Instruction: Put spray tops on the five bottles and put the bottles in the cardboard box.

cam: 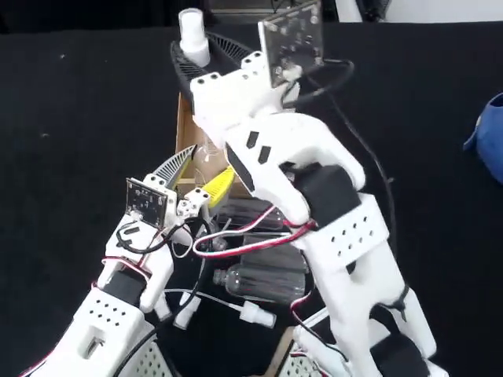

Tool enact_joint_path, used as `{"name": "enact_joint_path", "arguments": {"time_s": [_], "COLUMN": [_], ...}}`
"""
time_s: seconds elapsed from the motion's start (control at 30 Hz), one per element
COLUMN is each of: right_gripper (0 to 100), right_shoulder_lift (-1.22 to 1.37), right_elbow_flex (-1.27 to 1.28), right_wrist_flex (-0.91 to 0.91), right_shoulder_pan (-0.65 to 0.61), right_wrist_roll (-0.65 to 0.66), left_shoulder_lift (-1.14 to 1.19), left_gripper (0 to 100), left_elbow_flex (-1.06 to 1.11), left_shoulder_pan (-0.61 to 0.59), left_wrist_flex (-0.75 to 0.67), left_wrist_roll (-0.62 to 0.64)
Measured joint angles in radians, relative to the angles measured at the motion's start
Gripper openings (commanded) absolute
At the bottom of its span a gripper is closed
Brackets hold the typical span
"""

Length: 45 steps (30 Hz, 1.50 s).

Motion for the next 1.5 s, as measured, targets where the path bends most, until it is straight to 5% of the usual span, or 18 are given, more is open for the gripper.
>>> {"name": "enact_joint_path", "arguments": {"time_s": [0.37,0.9,1.33,1.5], "right_gripper": [1.0,1.0,1.3,11.5], "right_shoulder_lift": [-0.071,-0.089,-0.419,-0.423], "right_elbow_flex": [0.209,0.354,0.667,0.671], "right_wrist_flex": [-0.245,-0.262,-0.262,-0.227], "right_shoulder_pan": [0.009,0.037,0.035,0.000], "right_wrist_roll": [0.000,0.037,0.040,0.040], "left_shoulder_lift": [0.000,0.000,0.000,0.000], "left_gripper": [3,3,3,3], "left_elbow_flex": [0.000,0.000,0.000,0.000], "left_shoulder_pan": [0.000,-0.002,0.005,0.005], "left_wrist_flex": [0.000,0.000,0.000,0.000], "left_wrist_roll": [0.000,0.000,0.000,0.000]}}
